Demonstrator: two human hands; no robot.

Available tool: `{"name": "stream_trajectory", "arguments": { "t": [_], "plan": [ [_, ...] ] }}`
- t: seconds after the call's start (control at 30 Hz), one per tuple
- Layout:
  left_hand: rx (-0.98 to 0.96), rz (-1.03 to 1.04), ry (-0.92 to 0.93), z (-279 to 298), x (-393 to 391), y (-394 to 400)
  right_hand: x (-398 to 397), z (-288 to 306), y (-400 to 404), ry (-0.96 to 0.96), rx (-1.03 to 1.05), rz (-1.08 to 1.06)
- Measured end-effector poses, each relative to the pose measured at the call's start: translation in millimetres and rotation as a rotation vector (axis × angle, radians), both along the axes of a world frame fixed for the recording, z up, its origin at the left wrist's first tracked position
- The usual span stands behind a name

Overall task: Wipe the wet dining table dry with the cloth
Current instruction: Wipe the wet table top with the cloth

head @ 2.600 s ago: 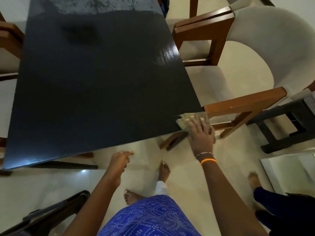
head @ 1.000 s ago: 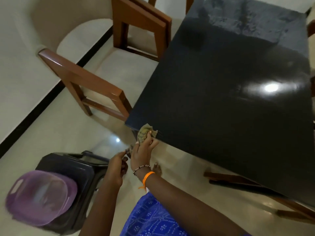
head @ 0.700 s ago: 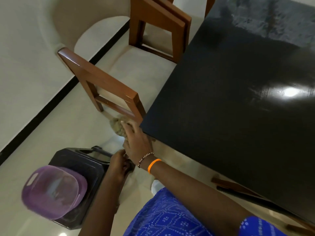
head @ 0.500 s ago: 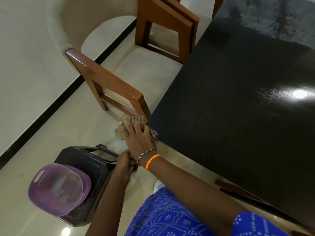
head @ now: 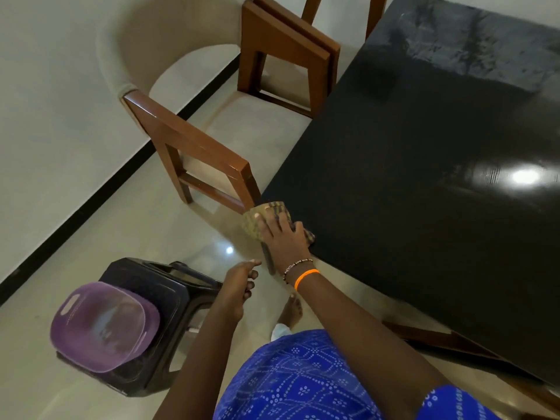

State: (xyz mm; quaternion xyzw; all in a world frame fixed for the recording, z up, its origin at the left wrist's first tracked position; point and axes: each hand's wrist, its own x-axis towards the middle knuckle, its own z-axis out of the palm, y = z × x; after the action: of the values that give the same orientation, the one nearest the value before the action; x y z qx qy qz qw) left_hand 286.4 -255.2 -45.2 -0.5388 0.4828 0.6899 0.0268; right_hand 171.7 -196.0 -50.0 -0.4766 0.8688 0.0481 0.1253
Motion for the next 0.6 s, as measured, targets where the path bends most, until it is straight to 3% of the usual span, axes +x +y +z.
{"name": "stream_trajectory", "arguments": {
  "t": [0.2,0.6],
  "plan": [
    [0.093,-0.053,0.046,2.8,0.3,48.6,8.0,-4.6,87.4,0.098,0.036,-0.139],
    [0.166,-0.407,0.07,15.8,-26.4,156.8,14.1,0.5,232.2,0.331,0.1,-0.325]
  ]
}}
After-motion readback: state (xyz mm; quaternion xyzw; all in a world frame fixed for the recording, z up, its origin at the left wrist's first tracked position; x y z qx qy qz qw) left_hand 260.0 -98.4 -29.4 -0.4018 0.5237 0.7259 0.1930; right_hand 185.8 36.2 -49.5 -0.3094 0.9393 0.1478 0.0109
